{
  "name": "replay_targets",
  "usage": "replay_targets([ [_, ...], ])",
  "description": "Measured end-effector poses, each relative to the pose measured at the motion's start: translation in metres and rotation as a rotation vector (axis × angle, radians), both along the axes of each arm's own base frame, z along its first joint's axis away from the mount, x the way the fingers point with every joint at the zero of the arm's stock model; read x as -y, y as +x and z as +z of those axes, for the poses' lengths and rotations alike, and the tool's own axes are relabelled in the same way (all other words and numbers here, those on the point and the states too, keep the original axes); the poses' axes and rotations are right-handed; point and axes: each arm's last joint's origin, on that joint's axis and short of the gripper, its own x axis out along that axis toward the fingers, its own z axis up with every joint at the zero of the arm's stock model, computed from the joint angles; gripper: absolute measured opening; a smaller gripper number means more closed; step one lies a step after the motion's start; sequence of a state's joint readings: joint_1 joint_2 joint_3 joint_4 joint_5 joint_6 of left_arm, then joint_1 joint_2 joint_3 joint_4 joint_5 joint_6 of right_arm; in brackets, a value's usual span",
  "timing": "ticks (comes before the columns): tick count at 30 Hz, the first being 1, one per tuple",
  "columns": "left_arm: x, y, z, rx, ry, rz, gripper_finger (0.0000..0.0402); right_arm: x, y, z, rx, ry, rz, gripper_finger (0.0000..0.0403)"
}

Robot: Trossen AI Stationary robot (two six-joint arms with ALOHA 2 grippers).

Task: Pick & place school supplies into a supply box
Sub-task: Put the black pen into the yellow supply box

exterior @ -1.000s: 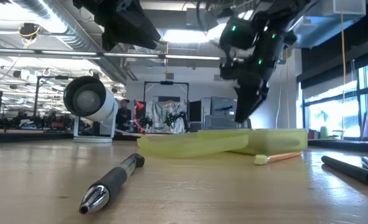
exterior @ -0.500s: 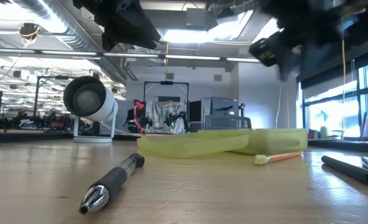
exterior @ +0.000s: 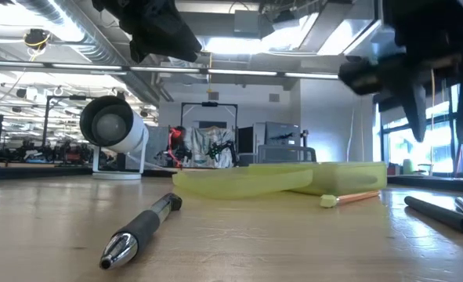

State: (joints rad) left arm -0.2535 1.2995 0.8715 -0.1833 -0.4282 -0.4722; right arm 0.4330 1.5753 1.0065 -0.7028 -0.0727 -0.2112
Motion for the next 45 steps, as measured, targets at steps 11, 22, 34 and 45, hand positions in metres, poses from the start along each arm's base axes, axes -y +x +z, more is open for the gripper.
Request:
replay_targets([
  [11,0.0,0.0,0.0,0.001,-0.004,0.001,0.0102,-0.018,0.004,-0.047,-0.138,-0.103,0.051,0.0134],
  [22,0.0,0.0,0.0,0.0,-0.005,0.0,0.0102,-0.018,0.007,-0.065,-0.184,-0.164,0.021,0.011],
  [34,0.0,0.0,0.0,0.0,-0.005,0.0,0.0102,-0.02,0.006,-0.066,-0.198,-0.143,0.05,0.0039],
  [45,0.0,0.0,0.0,0.0,-0.004,0.0,0.0102,-0.016,-0.004,-0.05,-0.224,-0.108,-0.02,0.0038],
])
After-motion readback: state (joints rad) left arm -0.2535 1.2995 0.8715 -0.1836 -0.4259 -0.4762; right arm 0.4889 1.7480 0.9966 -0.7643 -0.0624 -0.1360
